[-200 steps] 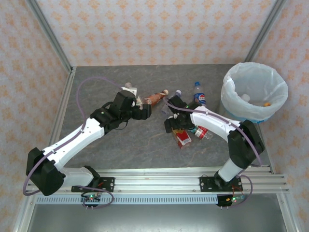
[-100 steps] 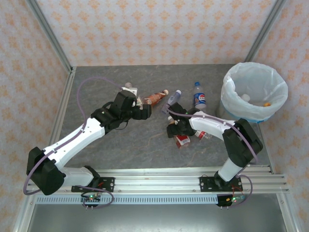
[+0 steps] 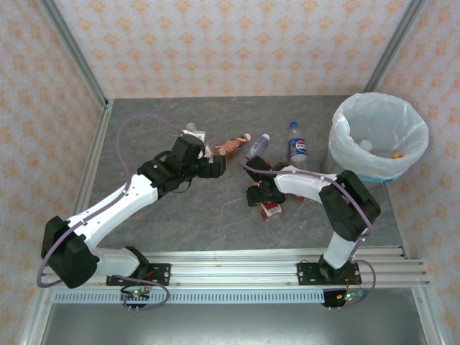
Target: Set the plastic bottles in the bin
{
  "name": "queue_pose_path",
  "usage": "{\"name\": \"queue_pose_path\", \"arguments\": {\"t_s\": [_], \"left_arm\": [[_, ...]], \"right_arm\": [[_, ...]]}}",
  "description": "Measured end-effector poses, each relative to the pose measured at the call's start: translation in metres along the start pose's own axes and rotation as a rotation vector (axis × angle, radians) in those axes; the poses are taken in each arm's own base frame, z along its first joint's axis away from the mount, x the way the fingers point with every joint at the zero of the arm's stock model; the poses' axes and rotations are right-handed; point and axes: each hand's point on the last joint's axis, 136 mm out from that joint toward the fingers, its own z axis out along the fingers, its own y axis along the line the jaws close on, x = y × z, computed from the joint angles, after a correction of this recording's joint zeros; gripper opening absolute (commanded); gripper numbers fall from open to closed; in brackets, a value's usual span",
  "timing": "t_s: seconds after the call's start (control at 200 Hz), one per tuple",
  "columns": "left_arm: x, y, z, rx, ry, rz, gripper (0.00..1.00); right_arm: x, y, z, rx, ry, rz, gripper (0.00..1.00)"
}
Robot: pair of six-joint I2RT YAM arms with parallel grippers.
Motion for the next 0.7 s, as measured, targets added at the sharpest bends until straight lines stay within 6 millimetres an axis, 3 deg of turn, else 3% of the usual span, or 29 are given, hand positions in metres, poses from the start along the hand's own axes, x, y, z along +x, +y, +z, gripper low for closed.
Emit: {"name": "queue_pose_path", "arguments": {"t_s": [0.41,0.701], "left_arm": [[0.001,0.001,0.002,-0.006,0.004,0.012,1.0],[0.001,0.001,0.002,-0.006,0.003,0.02,1.0]], "right_arm": [[-0.008,0.006,-0.003,-0.024,-0.045,0.009,0.64],[-0.028,0.01,-0.03,-0.08,-0.179,0.029,0.6]]}}
